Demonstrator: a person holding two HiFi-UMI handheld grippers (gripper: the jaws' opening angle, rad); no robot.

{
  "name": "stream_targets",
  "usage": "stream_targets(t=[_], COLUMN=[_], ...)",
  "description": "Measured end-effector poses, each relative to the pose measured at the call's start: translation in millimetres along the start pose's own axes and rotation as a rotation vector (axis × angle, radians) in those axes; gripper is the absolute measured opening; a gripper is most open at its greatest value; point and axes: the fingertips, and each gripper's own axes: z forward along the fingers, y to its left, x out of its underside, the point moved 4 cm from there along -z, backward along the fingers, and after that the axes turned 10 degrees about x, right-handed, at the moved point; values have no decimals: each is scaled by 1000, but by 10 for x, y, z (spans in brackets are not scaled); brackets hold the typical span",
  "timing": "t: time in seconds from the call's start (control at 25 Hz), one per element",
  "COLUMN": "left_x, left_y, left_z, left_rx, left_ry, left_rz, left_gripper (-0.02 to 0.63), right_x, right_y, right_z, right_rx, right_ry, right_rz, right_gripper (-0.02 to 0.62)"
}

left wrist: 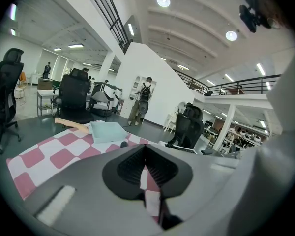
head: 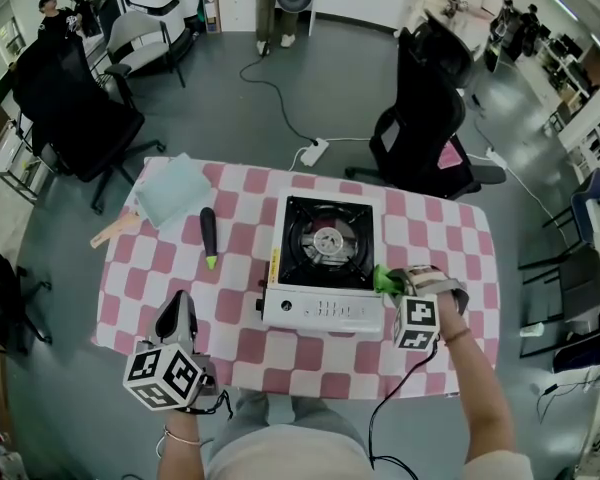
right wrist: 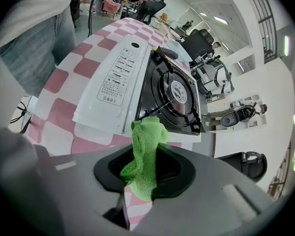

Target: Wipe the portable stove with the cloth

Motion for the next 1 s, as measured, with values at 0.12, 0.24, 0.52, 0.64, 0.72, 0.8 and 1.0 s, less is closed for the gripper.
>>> stream_targets(t=[0.12,0.24,0.52,0.64,0.72,0.8,1.0], left_x=[4,-2,-6,0,6,11,-5], left_y=[6,0,-8,-1,4,6,31], left_z=[-4,-8,-1,5,11,12,-2], left_rx=[6,13,35,43,50,57,75], left_ry=[0,-1,-3,-1,-1,0,2], left_rz=[-1,-1,-7,-12,-17,-20,-20], left_gripper=[0,0,0,0,0,0,0], right_x=[-13,-13,-36,-58,-87,-113,-114], right_y=[49,85,183,237,271,300,313], right_z=[-27,-57,-146,-188,-215,-240,-279], right_rx=[-5,-6,-20,-28,-35,-40,-27], right_ry=[1,8,18,19,14,12,48], right_rz=[1,-5,-4,0,5,8,-4], right_gripper=[83,83,83,83,83,83,83])
